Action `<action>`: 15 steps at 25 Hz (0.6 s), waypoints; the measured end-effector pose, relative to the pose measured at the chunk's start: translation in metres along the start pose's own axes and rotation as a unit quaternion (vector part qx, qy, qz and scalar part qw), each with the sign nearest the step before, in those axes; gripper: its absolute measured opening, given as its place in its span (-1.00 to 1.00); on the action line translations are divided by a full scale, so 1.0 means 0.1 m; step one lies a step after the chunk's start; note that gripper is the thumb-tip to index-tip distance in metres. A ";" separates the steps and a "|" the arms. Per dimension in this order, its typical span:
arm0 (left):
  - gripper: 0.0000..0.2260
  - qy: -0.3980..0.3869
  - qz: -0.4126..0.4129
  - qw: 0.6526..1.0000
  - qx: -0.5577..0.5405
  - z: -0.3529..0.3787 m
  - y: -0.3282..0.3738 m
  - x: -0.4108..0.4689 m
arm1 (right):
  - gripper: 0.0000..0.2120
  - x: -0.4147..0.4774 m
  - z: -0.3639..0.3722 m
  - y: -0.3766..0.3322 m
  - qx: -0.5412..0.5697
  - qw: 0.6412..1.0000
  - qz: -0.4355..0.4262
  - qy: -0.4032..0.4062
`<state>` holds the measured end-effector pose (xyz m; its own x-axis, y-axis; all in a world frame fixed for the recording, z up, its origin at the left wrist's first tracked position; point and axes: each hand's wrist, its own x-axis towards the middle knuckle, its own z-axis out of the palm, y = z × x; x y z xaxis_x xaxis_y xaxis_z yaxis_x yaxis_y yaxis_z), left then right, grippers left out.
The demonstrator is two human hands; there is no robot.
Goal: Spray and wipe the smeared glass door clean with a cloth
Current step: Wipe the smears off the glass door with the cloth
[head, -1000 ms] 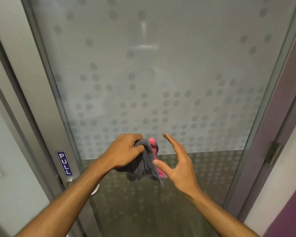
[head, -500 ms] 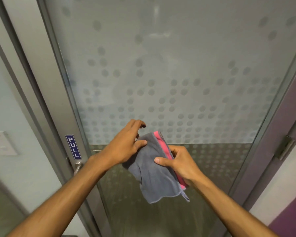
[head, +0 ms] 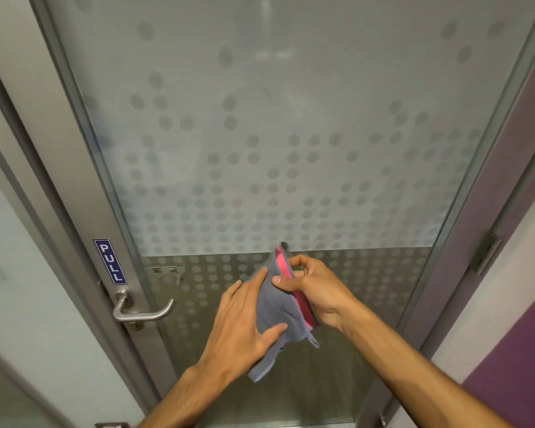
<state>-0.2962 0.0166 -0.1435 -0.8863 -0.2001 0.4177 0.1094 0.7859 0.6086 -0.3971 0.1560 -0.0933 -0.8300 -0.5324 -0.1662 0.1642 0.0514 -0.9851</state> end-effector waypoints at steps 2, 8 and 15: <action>-0.41 0.007 -0.012 1.000 0.010 0.05 -0.04 -0.01 | -0.65 -0.03 0.00 -0.01 -0.028 0.999 -0.005 0.018; -0.48 -0.048 -0.006 0.999 0.001 0.07 -0.07 0.03 | -0.40 -0.14 -0.21 -0.04 -0.319 0.917 -0.209 0.114; -0.45 -0.059 0.040 0.997 0.039 -0.01 0.05 0.15 | -0.05 -0.17 -0.42 0.09 -0.623 0.675 -0.388 -0.075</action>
<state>-0.3080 0.0169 -0.1335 -0.9236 -0.0682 0.3773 0.1504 0.8407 0.5202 -0.4041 0.2007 -0.1011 -0.3294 -0.8826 0.3355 -0.9425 0.3286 -0.0608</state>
